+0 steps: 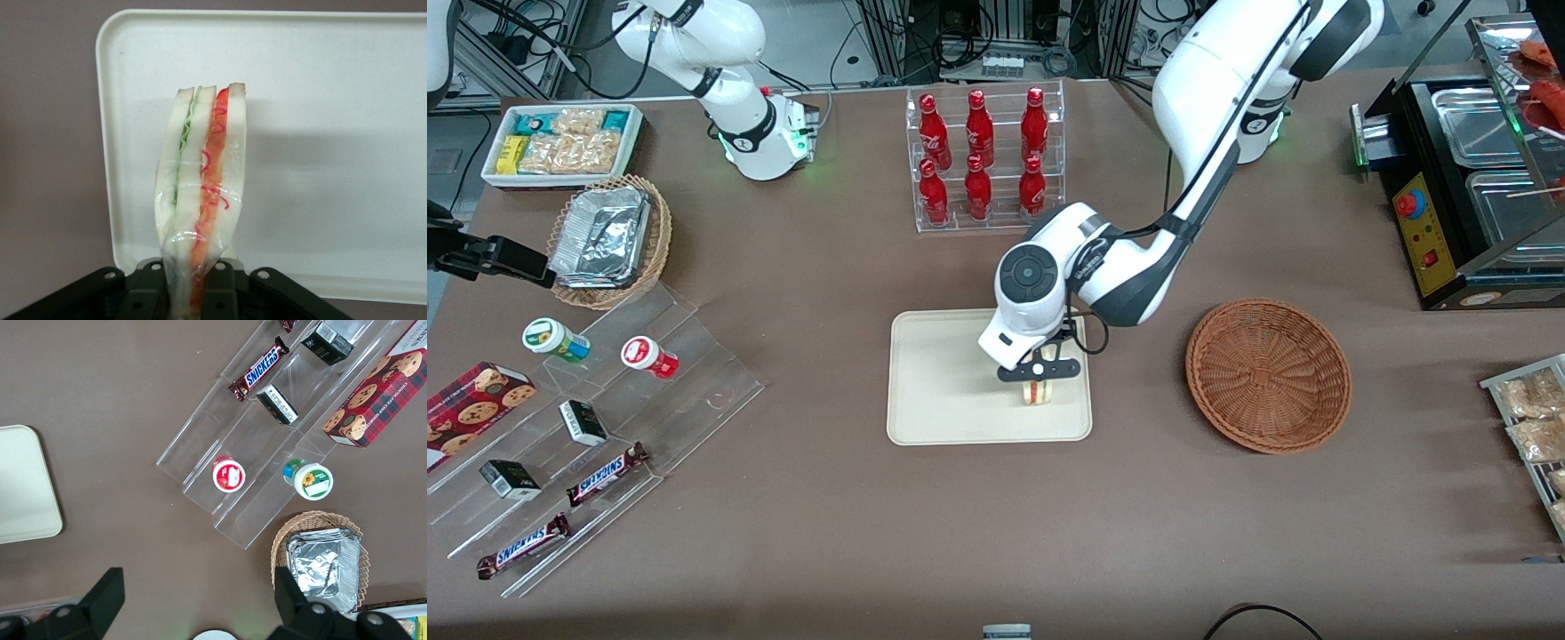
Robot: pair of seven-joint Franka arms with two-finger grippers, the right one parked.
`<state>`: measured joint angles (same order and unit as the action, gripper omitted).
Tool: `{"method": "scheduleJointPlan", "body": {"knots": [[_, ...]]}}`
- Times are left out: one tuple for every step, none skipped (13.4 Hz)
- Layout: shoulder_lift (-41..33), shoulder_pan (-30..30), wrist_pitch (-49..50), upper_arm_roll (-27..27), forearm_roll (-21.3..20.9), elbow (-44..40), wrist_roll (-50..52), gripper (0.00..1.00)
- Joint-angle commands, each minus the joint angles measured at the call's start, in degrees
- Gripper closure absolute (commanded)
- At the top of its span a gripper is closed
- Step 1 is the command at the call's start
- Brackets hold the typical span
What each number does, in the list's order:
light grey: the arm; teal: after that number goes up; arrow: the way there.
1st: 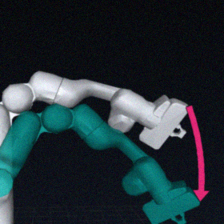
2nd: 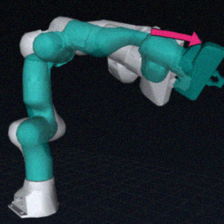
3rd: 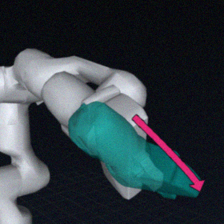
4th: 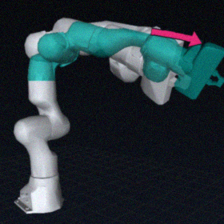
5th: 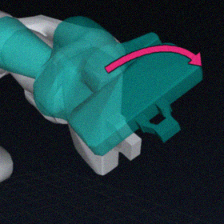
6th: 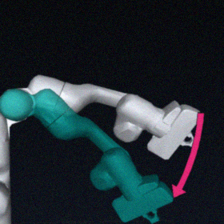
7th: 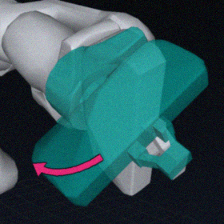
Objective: Place sandwich from basket to tray
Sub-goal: 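Lower the sandwich onto the tray and open the left gripper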
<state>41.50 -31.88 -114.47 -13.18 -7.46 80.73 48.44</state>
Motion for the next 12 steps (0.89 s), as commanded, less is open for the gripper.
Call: {"method": "scheduleJointPlan", "body": {"knots": [[3.3,-2.0,1.4,1.0,-3.2,-3.8,0.3,1.0],[3.8,-2.0,1.4,0.9,-3.9,-4.4,0.3,1.0],[4.5,-2.1,1.4,1.0,-4.1,-4.8,0.3,1.0],[4.9,-2.2,1.4,1.0,-4.3,-5.1,0.3,1.0],[5.4,-2.3,1.4,1.0,-4.6,-5.1,0.3,1.0],[5.9,-2.3,1.4,1.0,-5.6,-5.1,0.3,1.0],[6.0,-2.3,1.1,0.9,-5.7,-5.1,0.3,1.0],[6.2,-2.3,0.6,0.9,-5.7,-5.1,0.3,0.73],[6.3,-2.3,0.5,1.0,-5.7,-5.1,0.4,0.22],[6.3,-2.4,0.5,1.0,-5.8,-5.1,0.7,0.01],[6.2,-2.3,0.5,1.0,-5.8,-5.1,1.5,0.0],[6.2,-2.3,0.5,1.0,-5.8,-5.1,1.8,0.0]]}}
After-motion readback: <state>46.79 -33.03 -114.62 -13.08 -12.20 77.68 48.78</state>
